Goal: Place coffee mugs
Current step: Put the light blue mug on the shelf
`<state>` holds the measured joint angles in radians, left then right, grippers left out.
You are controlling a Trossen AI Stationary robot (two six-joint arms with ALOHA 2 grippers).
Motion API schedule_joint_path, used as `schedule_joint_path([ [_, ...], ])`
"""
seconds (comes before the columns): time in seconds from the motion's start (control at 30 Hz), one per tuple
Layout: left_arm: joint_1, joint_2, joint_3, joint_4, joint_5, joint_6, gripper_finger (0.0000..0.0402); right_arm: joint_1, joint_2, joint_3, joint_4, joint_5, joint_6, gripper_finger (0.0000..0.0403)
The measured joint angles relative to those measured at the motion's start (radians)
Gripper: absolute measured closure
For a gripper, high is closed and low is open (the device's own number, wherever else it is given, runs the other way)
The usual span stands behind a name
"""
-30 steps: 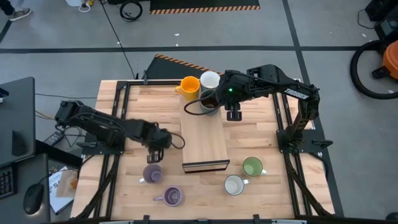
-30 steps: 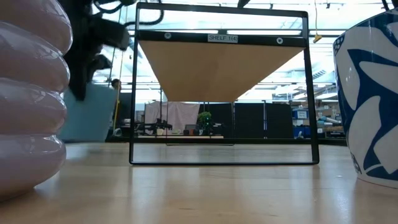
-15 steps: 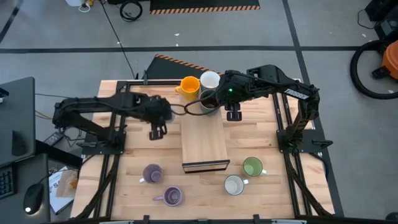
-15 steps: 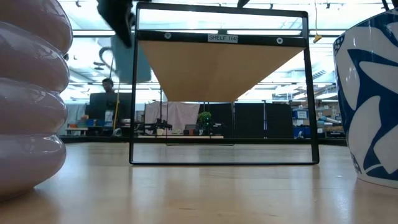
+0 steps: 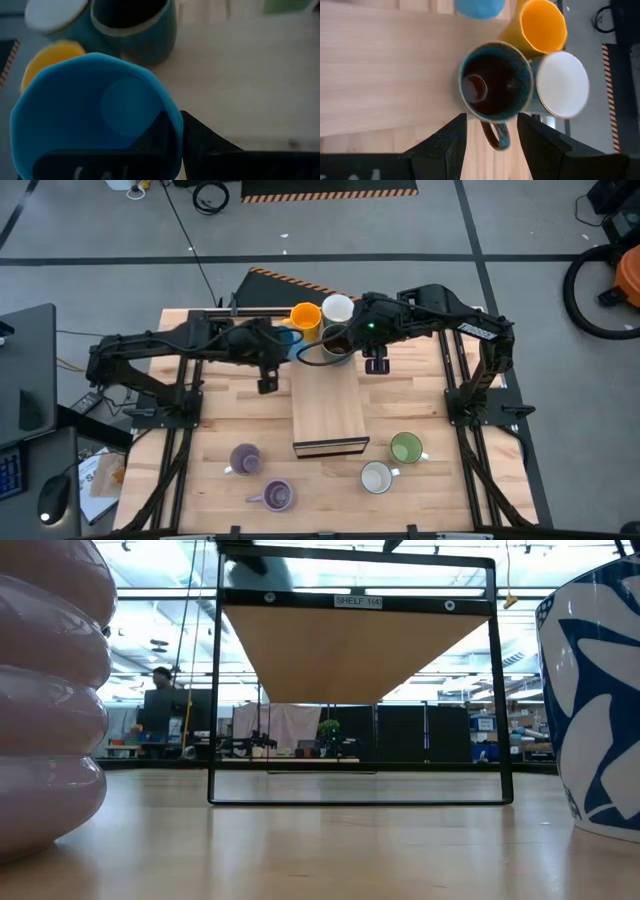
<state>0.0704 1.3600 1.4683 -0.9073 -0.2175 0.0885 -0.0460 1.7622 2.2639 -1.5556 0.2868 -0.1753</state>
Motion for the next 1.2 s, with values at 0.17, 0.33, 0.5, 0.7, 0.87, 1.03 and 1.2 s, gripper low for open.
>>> schedule_joint_path([
  [0.17, 0.006, 0.032, -0.038, 0.081, 0.007, 0.012, 0.0372, 0.0, -0.039, 0.0, -0.015, 0.046, 0.007, 0.0221],
  [0.33, 0.008, 0.08, -0.04, 0.086, 0.013, 0.032, 0.0367, 0.0, -0.086, 0.0, -0.002, 0.058, 0.025, 0.0221],
  [0.5, 0.013, 0.134, -0.04, 0.089, 0.039, 0.051, 0.0365, 0.0, -0.122, 0.0, -0.002, 0.06, 0.066, 0.0222],
  [0.7, 0.025, 0.164, -0.04, 0.094, 0.031, 0.081, 0.0363, 0.0, -0.139, 0.0, -0.007, 0.059, 0.099, 0.0222],
  [0.87, 0.034, 0.166, -0.04, 0.097, 0.031, 0.081, 0.0362, 0.006, -0.141, 0.0, -0.015, 0.055, 0.101, 0.0222],
  [1.03, 0.034, 0.166, -0.04, 0.102, 0.046, 0.081, 0.036, 0.008, -0.141, 0.0, -0.015, 0.054, 0.089, 0.0222],
  [1.2, 0.031, 0.166, -0.04, 0.128, 0.045, 0.08, 0.0342, 0.008, -0.141, 0.0, -0.011, 0.053, 0.078, 0.0222],
])
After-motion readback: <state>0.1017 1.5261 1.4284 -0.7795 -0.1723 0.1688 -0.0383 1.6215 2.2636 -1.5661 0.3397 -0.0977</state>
